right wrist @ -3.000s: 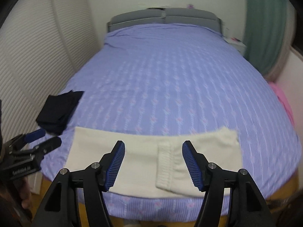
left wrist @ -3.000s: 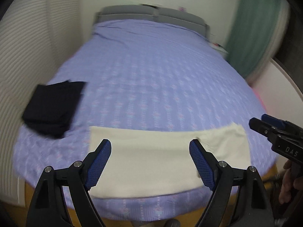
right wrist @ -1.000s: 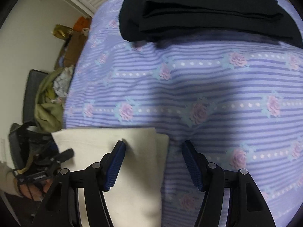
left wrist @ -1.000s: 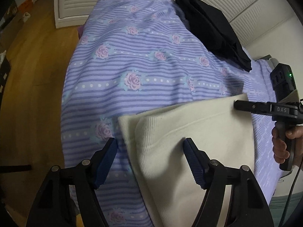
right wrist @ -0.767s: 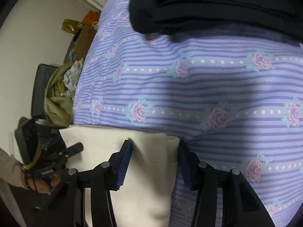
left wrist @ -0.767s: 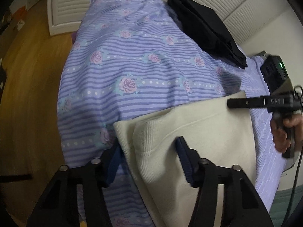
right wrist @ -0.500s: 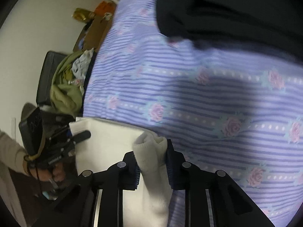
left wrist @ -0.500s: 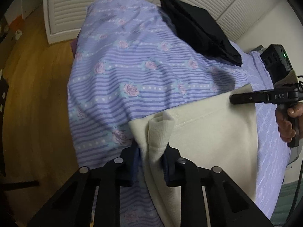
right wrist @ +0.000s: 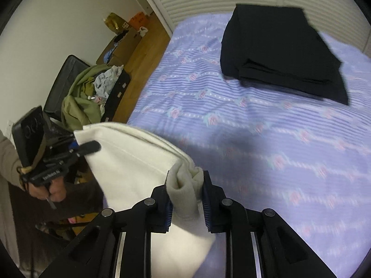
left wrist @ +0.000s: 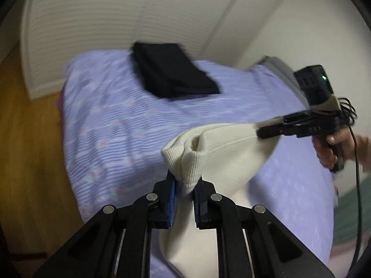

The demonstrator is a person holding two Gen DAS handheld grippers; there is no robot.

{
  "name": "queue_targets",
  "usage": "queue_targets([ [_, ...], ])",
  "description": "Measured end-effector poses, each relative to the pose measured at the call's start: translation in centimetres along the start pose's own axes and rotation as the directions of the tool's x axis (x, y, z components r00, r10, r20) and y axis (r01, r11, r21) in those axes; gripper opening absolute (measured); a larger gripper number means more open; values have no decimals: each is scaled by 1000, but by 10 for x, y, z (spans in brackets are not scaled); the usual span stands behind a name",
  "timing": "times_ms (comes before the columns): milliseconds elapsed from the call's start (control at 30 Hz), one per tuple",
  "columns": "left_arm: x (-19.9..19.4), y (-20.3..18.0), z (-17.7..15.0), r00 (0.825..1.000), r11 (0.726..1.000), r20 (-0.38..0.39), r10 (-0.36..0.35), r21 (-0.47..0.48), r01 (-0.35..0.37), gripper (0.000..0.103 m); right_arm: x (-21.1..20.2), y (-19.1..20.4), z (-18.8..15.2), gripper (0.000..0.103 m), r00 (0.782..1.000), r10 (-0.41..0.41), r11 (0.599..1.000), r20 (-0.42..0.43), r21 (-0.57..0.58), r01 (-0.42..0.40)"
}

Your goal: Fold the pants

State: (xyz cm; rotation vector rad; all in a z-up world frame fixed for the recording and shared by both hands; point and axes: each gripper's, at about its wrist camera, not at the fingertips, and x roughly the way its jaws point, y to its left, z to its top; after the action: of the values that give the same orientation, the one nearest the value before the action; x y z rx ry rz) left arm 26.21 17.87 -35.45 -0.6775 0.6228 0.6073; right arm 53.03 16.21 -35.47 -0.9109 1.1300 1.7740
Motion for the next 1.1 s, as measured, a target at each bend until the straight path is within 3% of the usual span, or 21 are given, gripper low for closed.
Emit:
queue_targets([
  [200,-57,-84,-36,996,976,6,-94,199,91,14,-73,43,-83,22,995,-88,996,52,-23,90],
  [267,-77,-115,-55,992,957,0,-129,261,124,14,-102,61,-124,22,988,-124,992,95,0,125],
  [400,-105,-175,-106,979,892,-39,-201,405,199,14,-134,87,-196,22,976,-177,984,125,43,173],
  [567,-119,-237,-184,957,793,-131,-258,537,287,14,-158,114,-302,22,957,-256,964,135,108,243],
  [767,-124,-278,-262,949,682,-187,-254,661,312,14,-158,145,-414,22,936,-321,937,145,193,292],
  [867,-124,-293,-315,956,578,-187,-226,765,286,14,-143,156,-454,23,916,-370,918,153,209,336],
  [900,-122,-295,-328,957,554,-187,-220,784,281,15,-139,160,-463,23,911,-379,915,160,212,344],
  [967,-115,-302,-363,957,479,-219,-192,830,286,15,-122,167,-488,24,888,-436,891,147,206,404],
  [1100,-107,-302,-389,955,434,-246,-167,851,295,21,-92,175,-526,30,845,-520,843,126,233,485],
])
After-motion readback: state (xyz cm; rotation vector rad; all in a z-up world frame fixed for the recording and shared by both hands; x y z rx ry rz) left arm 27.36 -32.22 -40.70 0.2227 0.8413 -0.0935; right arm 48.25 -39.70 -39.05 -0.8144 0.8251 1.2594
